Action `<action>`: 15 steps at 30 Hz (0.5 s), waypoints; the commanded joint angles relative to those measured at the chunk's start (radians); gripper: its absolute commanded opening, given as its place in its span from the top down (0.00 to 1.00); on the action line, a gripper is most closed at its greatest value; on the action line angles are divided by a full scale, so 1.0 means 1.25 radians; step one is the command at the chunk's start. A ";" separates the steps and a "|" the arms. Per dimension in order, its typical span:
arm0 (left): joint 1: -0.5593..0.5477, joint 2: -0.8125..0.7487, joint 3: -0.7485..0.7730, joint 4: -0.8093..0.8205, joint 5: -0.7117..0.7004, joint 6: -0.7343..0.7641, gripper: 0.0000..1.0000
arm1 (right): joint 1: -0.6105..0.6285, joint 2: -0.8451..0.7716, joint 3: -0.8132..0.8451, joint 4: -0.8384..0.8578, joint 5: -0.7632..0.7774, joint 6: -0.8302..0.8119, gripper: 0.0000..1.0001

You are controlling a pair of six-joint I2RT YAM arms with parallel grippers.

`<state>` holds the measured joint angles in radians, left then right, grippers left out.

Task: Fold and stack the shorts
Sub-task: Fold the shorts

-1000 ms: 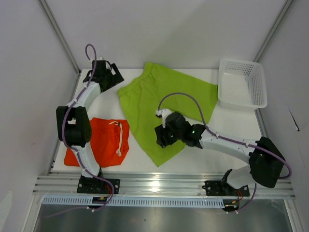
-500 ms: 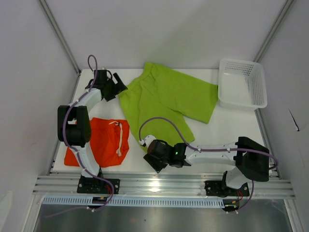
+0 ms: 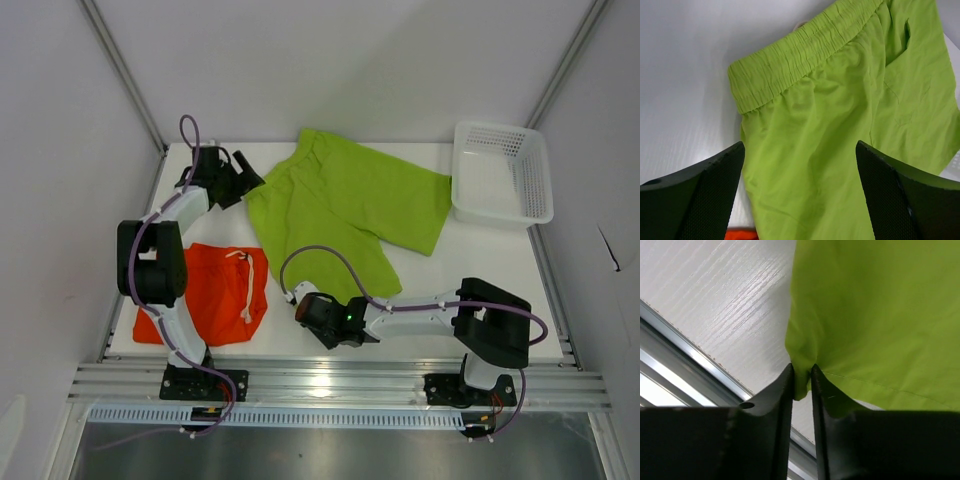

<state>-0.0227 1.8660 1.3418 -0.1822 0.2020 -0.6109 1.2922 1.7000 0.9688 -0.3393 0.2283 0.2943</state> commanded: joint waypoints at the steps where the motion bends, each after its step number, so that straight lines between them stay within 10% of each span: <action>1: 0.010 -0.023 -0.011 0.049 0.041 -0.024 0.09 | 0.003 -0.009 -0.001 0.016 0.026 0.006 0.89; 15: 0.016 0.062 -0.046 0.137 0.067 -0.071 0.18 | -0.047 -0.205 -0.116 0.026 -0.015 0.062 1.00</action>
<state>-0.0151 1.9236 1.3033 -0.0681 0.2604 -0.6636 1.2350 1.4914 0.8429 -0.3241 0.2195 0.3443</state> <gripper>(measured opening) 0.829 0.010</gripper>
